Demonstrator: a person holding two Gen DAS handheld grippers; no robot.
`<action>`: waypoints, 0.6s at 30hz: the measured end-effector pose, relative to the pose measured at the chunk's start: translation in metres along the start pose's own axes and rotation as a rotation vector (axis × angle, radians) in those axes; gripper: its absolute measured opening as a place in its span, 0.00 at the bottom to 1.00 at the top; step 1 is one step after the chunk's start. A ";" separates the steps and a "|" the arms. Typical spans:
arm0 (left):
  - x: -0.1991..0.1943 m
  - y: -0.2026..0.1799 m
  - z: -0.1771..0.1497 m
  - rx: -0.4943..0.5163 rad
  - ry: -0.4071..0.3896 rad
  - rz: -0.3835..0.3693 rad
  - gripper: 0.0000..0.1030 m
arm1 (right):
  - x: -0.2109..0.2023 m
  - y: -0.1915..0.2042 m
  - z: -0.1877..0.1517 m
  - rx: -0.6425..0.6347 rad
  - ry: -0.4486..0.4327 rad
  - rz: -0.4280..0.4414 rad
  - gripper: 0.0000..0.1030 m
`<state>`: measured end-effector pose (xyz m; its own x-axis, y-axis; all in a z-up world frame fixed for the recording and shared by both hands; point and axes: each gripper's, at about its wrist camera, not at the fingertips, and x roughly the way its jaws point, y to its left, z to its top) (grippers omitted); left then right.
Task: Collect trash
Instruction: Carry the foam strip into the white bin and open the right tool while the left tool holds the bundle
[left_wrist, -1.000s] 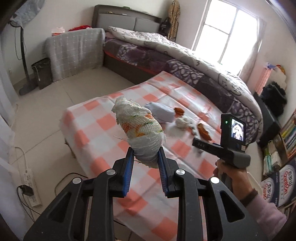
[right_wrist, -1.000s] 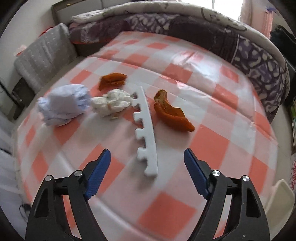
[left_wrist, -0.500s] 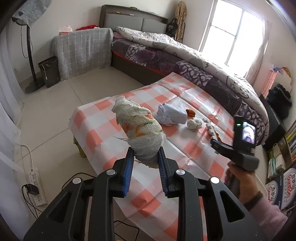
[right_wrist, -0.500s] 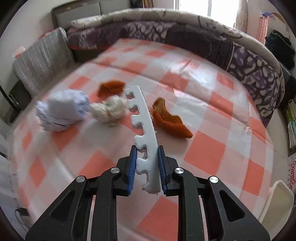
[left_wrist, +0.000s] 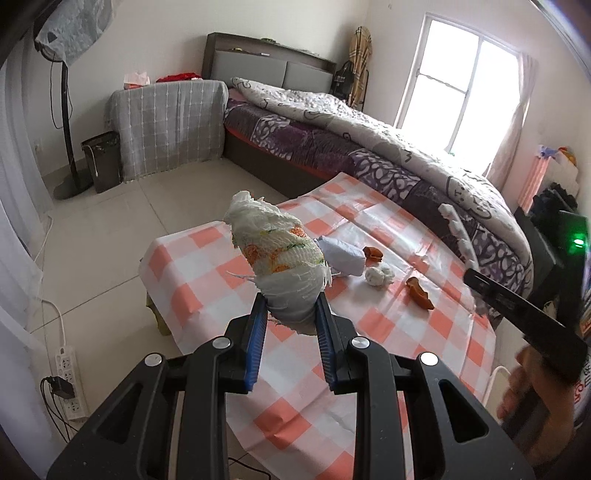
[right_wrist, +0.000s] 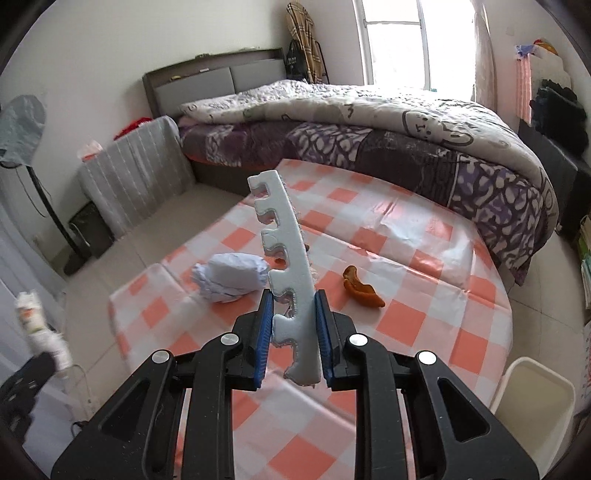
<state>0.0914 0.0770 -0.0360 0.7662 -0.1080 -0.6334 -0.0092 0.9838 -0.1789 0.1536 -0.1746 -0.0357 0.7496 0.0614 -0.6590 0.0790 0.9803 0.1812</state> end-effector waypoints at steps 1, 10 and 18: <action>0.000 -0.001 0.000 0.000 -0.003 0.000 0.26 | -0.006 0.000 -0.002 0.003 -0.002 0.005 0.21; 0.000 -0.008 -0.004 0.018 -0.006 -0.002 0.26 | -0.036 -0.016 -0.027 0.049 0.022 0.043 0.21; 0.003 -0.023 -0.009 0.052 -0.005 -0.009 0.26 | -0.042 -0.044 -0.047 0.084 0.018 -0.010 0.21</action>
<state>0.0884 0.0525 -0.0404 0.7693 -0.1160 -0.6283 0.0311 0.9890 -0.1446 0.0882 -0.2119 -0.0505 0.7366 0.0559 -0.6740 0.1419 0.9616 0.2349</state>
